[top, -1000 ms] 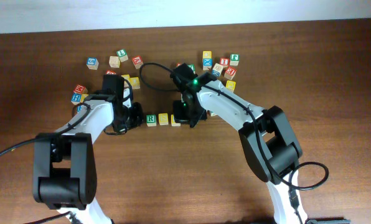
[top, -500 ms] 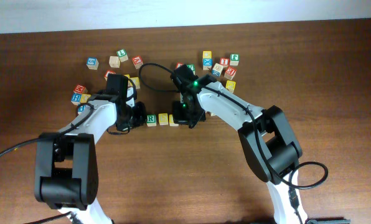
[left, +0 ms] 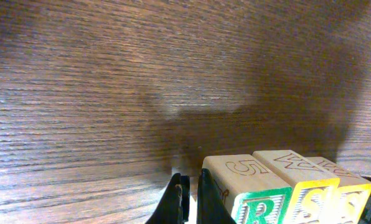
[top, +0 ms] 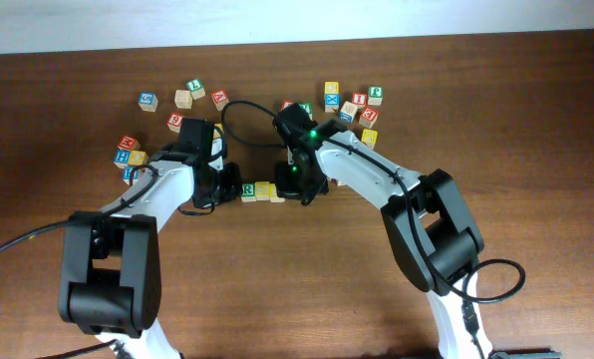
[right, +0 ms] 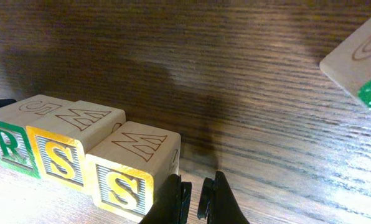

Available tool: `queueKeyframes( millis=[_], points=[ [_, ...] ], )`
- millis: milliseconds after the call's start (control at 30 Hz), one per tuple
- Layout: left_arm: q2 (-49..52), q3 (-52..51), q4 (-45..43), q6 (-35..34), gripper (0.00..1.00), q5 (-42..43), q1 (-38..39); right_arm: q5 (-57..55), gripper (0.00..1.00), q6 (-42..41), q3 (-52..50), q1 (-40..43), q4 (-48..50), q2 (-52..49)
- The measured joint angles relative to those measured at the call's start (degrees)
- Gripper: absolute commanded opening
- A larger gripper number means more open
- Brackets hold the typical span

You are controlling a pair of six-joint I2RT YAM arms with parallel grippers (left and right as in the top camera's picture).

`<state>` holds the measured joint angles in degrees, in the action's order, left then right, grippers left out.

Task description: Spell out RSS

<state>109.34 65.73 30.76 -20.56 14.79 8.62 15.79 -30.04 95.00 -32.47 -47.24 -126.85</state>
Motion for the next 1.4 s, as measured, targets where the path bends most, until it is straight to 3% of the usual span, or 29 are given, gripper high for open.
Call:
queueKeyframes(
  millis=[900, 1400],
  points=[
    [0.00, 0.00, 0.52, 0.04, 0.00, -0.07, 0.00, -0.02, 0.04, 0.59, 0.00, -0.26, -0.72, 0.00],
    [-0.22, 7.56, 13.44, 2.01, 0.00, -3.52, -3.98, -2.03, 0.04, 3.93, 2.91, 1.81, -13.05, 0.04]
  ],
)
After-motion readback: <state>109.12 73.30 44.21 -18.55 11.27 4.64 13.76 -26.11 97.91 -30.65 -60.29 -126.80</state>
